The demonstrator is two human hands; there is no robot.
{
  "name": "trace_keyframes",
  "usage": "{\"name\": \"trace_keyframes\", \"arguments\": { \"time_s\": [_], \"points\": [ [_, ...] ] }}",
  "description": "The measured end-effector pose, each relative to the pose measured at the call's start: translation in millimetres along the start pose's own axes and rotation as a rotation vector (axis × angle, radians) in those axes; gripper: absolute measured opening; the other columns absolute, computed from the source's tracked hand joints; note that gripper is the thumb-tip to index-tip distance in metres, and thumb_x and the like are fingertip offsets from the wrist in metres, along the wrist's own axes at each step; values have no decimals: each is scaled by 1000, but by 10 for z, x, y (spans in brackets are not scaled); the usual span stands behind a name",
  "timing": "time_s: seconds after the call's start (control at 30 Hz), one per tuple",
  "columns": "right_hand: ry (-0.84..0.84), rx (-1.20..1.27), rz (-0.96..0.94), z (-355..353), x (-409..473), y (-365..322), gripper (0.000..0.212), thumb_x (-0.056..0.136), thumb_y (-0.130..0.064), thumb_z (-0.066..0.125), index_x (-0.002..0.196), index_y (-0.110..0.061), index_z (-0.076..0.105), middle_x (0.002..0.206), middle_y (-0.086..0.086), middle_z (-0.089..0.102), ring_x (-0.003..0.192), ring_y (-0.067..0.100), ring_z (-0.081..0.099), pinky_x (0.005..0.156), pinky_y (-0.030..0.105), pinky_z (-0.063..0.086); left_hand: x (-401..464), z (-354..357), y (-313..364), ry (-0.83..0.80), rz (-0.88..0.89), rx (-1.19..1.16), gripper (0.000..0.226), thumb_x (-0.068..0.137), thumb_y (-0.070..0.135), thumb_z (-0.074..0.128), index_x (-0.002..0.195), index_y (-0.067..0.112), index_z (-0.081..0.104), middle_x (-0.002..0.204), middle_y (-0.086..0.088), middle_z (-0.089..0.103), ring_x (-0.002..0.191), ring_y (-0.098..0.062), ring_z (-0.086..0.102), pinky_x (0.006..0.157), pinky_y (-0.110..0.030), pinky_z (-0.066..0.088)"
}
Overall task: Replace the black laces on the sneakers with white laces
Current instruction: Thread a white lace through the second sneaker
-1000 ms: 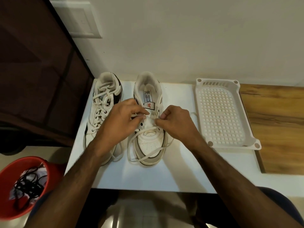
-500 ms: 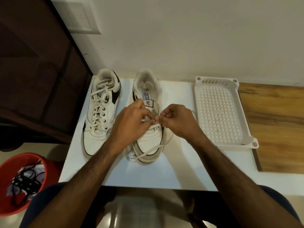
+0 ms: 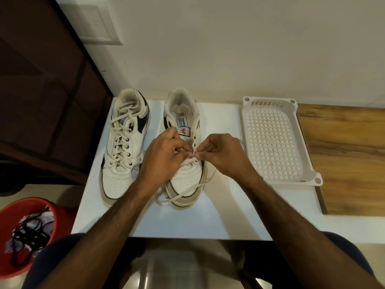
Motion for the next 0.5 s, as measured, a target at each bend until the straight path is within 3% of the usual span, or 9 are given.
{"name": "trace_keyframes", "arguments": {
  "time_s": [0.13, 0.23, 0.37, 0.5],
  "points": [
    [30, 9, -29, 22, -8, -25, 10, 77, -20, 86, 79, -19, 77, 73, -8, 76, 76, 5, 72, 79, 30, 59, 32, 12, -36, -72, 8, -42, 10, 81, 13, 85, 87, 19, 80, 84, 8, 47, 78, -12, 56, 74, -46, 54],
    [12, 14, -35, 25, 1, -29, 10, 78, -16, 86, 80, -17, 77, 73, -7, 75, 73, 5, 71, 77, 26, 59, 36, -8, -51, -112, 42, -19, 14, 82, 12, 84, 92, 21, 81, 83, 11, 47, 79, -12, 58, 76, -48, 56],
    [-22, 40, -27, 18, 23, -21, 13, 76, -14, 88, 82, -16, 76, 76, -5, 75, 73, 7, 71, 71, 15, 55, -27, -24, 44, 34, 76, 178, 14, 80, 17, 85, 89, 26, 81, 84, 11, 47, 84, -16, 56, 77, -43, 42],
    [-11, 34, -22, 42, 27, -5, 12, 78, -14, 86, 82, -17, 74, 77, -4, 75, 74, 8, 71, 71, 16, 55, -73, -12, 73, 123, 59, 245, 12, 80, 20, 84, 87, 29, 80, 85, 10, 48, 88, -19, 53, 76, -40, 35]
  ]
}}
Point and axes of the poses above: each hand's wrist, its own x-axis towards the middle knuckle, its own z-axis out of the palm, y = z × x, the point moved 6 cm from there along x, towards the middle knuckle
